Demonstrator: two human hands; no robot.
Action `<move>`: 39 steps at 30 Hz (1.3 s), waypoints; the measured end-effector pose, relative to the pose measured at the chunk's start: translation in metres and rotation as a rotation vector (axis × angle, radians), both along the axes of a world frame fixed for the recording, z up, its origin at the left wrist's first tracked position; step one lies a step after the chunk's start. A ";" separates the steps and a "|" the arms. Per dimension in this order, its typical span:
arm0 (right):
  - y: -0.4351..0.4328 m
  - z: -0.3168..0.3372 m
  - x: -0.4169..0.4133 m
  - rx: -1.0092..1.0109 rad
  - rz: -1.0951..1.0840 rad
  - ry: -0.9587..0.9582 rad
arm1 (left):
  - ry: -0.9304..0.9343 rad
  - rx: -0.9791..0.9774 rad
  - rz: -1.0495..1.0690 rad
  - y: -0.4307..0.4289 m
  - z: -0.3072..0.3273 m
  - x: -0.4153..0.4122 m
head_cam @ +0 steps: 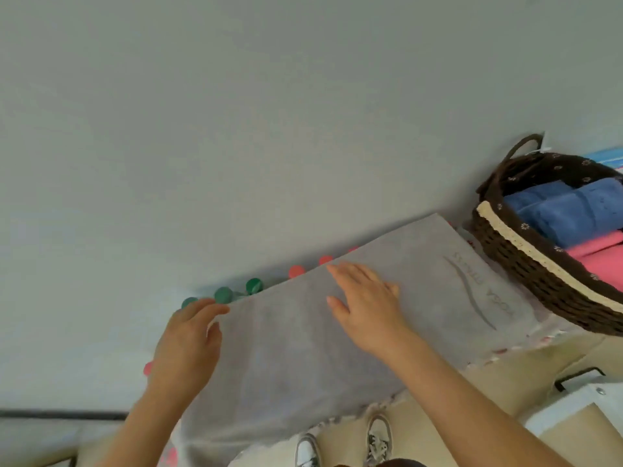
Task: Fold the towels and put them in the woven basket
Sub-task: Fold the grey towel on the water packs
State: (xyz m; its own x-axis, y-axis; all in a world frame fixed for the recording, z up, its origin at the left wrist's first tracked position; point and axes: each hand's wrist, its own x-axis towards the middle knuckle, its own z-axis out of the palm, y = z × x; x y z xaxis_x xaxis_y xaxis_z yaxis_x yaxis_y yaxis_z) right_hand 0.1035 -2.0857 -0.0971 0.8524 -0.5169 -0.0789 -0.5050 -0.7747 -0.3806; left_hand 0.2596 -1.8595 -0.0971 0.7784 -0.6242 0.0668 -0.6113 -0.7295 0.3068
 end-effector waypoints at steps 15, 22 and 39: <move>0.084 -0.027 0.121 0.129 0.265 -0.010 | 0.496 -0.115 0.365 0.053 -0.035 0.060; 0.087 -0.029 0.139 0.104 0.180 0.009 | 0.630 -0.153 0.249 0.061 -0.030 0.086; 0.118 -0.019 0.169 -0.018 -0.032 -0.059 | 0.360 -0.176 0.305 0.062 -0.013 0.113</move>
